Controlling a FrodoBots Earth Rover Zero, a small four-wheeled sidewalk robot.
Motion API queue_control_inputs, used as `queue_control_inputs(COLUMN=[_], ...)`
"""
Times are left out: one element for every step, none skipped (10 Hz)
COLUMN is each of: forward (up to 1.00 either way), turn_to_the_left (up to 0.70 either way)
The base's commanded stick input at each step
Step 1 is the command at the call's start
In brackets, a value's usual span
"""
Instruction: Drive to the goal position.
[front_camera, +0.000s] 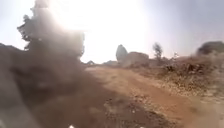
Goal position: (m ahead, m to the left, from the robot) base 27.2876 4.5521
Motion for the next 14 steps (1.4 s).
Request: queue_control_inputs(forward=[0.45, 0.45, 0.45, 0.45, 0.45, 0.45, 0.45, 0.45, 0.45, 0.45, 0.70, 0.70, 0.70, 0.70], turn_to_the_left=[0.27, 0.27, 0.27, 0.17, 0.06, 0.00, 0.00, 0.00, 0.00, 0.00, 0.00, 0.00, 0.00, 0.00])
